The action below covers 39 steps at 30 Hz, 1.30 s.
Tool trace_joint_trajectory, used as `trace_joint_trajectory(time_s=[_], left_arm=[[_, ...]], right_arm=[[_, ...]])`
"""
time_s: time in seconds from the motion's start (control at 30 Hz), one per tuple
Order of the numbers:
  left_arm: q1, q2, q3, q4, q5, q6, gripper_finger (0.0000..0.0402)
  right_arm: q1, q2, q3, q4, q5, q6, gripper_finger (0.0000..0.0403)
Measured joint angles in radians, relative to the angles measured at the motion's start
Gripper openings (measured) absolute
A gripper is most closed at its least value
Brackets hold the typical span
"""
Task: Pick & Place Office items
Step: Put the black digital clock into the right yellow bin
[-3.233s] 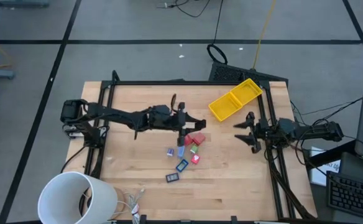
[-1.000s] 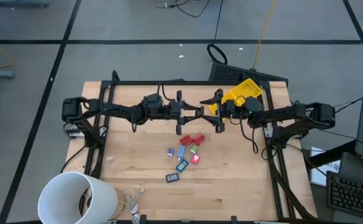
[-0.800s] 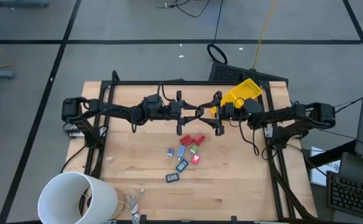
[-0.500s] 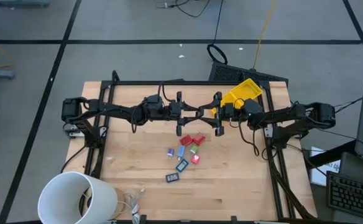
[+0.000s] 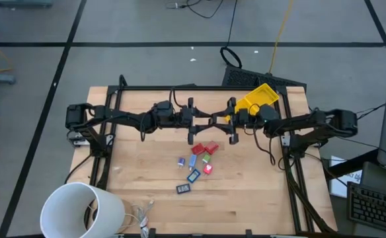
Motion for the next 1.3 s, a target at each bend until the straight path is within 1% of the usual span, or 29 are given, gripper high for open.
trace_joint_trajectory(time_s=[0.13,0.27,0.4,0.57,0.63,0.7,0.77,0.83,0.93,1.03,1.07,1.23,1.3], left_arm=[[0.002,0.000,0.000,-0.001,-0.003,-0.014,0.0183],[0.004,0.000,0.000,-0.016,-0.007,-0.018,0.0184],[0.012,-0.052,0.000,-0.139,-0.021,-0.020,0.0184],[0.043,-0.212,0.000,-0.417,-0.083,0.049,0.0184],[0.059,-0.279,0.000,-0.527,-0.090,0.054,0.0184],[0.073,-0.334,-0.001,-0.619,-0.088,0.055,0.0184],[0.086,-0.378,-0.022,-0.659,-0.081,0.060,0.0184],[0.100,-0.414,-0.072,-0.637,-0.080,0.062,0.0184],[0.135,-0.462,-0.176,-0.544,-0.082,0.060,0.0184],[0.185,-0.517,-0.264,-0.476,-0.125,0.035,0.0184],[0.200,-0.537,-0.285,-0.472,-0.138,0.022,0.0184],[0.243,-0.623,-0.343,-0.467,-0.141,-0.013,0.0184],[0.245,-0.640,-0.346,-0.465,-0.140,-0.024,0.0184]], right_arm=[[-0.010,-0.044,0.000,-0.054,-0.002,0.008,0.0158],[-0.022,-0.099,0.000,-0.124,-0.002,0.008,0.0152],[-0.045,-0.168,0.000,-0.218,0.007,0.007,0.0152],[-0.074,-0.260,-0.001,-0.378,0.117,-0.036,0.0157],[-0.087,-0.291,-0.001,-0.432,0.170,-0.061,0.0155],[-0.104,-0.319,-0.001,-0.486,0.231,-0.084,0.0152],[-0.126,-0.342,-0.001,-0.536,0.293,-0.102,0.0152],[-0.151,-0.360,-0.001,-0.587,0.350,-0.113,0.0152],[-0.192,-0.377,-0.001,-0.660,0.423,-0.124,0.0157],[-0.233,-0.383,-0.008,-0.731,0.473,-0.108,0.0153],[-0.247,-0.387,-0.020,-0.736,0.474,-0.096,0.0151],[-0.320,-0.417,-0.128,-0.708,0.484,-0.038,0.0151],[-0.358,-0.436,-0.155,-0.695,0.543,-0.040,0.0152]])
